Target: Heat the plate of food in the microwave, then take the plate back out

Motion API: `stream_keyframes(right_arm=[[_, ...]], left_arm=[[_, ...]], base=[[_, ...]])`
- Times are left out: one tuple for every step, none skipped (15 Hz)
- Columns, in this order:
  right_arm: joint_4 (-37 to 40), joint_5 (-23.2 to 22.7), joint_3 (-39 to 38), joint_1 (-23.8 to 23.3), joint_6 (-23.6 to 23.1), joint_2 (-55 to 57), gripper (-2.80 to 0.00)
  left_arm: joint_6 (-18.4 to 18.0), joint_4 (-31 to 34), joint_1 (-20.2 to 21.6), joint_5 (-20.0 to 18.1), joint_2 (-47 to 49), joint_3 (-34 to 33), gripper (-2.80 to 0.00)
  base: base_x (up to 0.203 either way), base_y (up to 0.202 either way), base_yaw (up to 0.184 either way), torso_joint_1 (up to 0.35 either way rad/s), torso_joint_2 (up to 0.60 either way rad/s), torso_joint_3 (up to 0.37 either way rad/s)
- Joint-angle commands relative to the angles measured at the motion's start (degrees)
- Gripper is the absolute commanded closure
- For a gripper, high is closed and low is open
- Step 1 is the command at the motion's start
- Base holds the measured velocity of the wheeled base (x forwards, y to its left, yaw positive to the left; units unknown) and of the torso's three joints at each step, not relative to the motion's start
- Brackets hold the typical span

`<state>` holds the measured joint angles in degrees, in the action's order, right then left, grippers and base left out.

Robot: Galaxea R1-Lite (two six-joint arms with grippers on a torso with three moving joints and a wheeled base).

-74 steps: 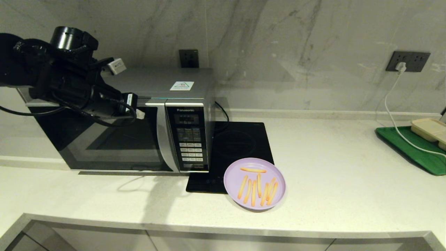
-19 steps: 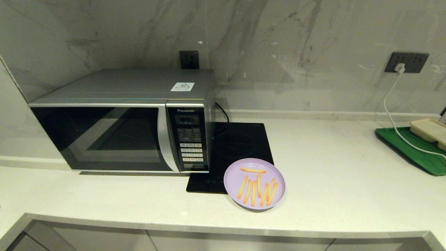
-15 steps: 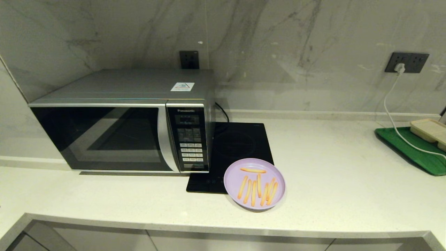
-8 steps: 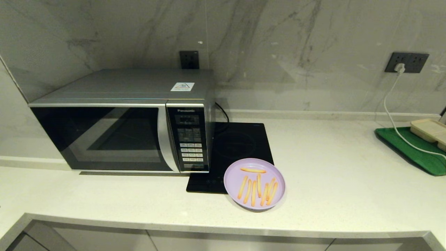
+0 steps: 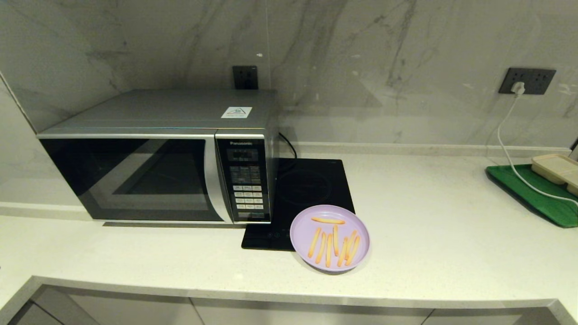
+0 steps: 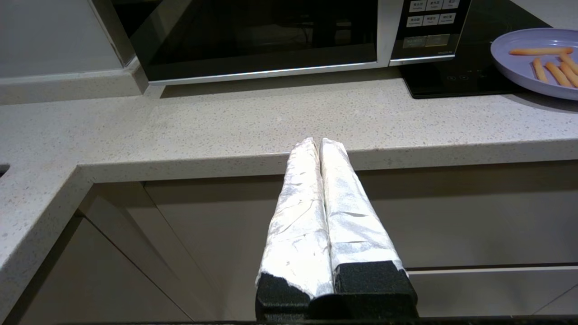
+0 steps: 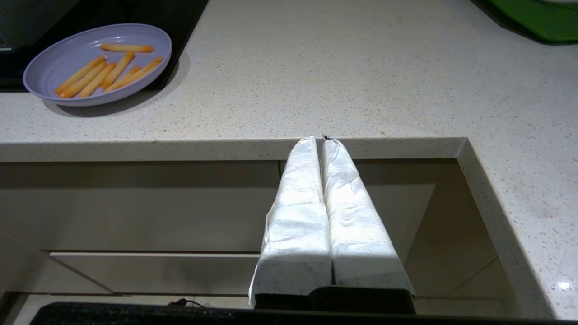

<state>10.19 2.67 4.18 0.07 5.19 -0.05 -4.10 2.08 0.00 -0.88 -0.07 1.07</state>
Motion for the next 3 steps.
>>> stream_keyframes(right_arm=[[-0.08,-0.03,-0.05,-0.07,0.17,0.05,0.0],[-0.08,-0.09,-0.05,0.01,0.17,0.05,0.0],[-0.08,-0.03,-0.05,-0.07,0.17,0.05,0.0]], left_arm=[[0.05,-0.09,0.0,0.0,0.07,0.07,0.0],[0.05,-0.15,0.0,0.0,0.07,0.07,0.0],[-0.03,-0.06,0.0,0.0,0.07,0.07,0.0]], base=[[0.0,0.0,0.0,0.0,0.0,0.0],[0.0,0.0,0.0,0.0,0.0,0.0],[0.0,0.0,0.0,0.0,0.0,0.0]])
